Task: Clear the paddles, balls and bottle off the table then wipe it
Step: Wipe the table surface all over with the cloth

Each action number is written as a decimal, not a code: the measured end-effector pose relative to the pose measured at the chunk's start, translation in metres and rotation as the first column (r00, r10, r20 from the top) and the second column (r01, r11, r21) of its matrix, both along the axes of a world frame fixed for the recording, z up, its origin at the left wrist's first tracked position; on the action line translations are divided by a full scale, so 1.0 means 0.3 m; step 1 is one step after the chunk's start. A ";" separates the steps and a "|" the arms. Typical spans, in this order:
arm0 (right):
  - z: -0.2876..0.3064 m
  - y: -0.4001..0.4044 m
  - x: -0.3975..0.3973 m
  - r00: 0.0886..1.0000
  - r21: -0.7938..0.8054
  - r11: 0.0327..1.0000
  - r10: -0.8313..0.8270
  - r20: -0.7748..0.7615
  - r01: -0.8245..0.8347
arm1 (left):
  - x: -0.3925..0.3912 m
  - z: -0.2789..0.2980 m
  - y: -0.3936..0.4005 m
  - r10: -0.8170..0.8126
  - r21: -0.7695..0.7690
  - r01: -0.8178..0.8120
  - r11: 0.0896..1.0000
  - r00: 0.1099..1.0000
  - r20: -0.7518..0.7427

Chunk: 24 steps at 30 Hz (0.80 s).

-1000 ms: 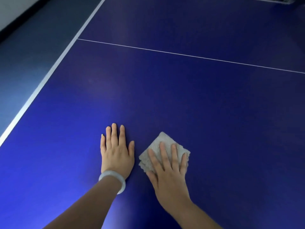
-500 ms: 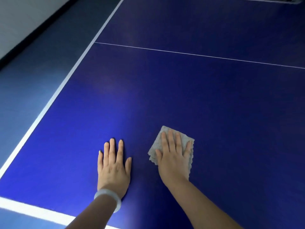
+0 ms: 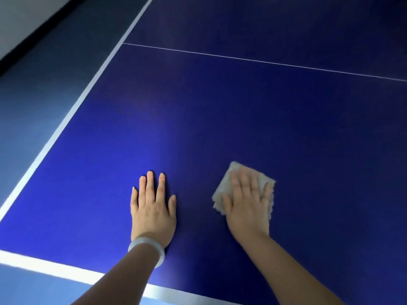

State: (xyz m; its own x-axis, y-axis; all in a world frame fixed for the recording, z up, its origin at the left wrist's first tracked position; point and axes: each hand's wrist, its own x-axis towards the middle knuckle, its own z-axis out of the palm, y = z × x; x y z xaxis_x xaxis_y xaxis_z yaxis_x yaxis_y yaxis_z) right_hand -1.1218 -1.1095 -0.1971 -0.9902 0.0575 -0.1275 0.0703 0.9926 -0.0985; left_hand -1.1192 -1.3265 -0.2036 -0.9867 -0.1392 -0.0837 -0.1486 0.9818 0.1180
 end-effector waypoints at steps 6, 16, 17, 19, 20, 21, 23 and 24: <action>-0.015 0.066 0.063 0.973 0.004 0.973 0.232 0.006 -0.232 | 0.001 -0.006 -0.003 -0.002 -0.005 0.002 1.000 1.000 -0.004; 0.007 -0.160 -0.189 0.995 -0.051 0.994 0.099 0.023 -0.097 | 0.007 -0.014 -0.012 -0.022 0.010 0.023 1.000 1.000 -0.015; -0.002 -0.190 -0.107 0.982 -0.033 0.981 0.191 0.007 -0.190 | 0.007 -0.015 -0.013 -0.027 0.012 0.028 1.000 0.999 -0.018; -0.020 -0.176 0.039 0.953 -0.029 0.953 0.303 -0.018 -0.303 | 0.010 -0.015 -0.017 -0.035 0.027 0.036 0.999 0.999 -0.018; -0.024 -0.138 0.095 0.947 -0.020 0.947 0.322 -0.001 -0.321 | 0.010 -0.014 -0.018 -0.036 0.041 0.036 0.999 0.999 -0.016; -0.026 -0.088 0.136 0.947 0.007 0.947 0.321 0.012 -0.321 | 0.010 -0.012 -0.019 -0.034 0.052 0.034 0.998 0.999 -0.015; -0.018 0.031 0.159 0.979 0.070 0.977 0.199 0.033 -0.201 | 0.010 -0.008 -0.018 -0.034 0.061 0.035 0.998 0.999 -0.020; -0.009 0.073 0.149 0.997 0.062 0.996 0.059 0.048 -0.062 | 0.011 -0.006 -0.017 -0.033 0.064 0.035 0.997 0.999 -0.026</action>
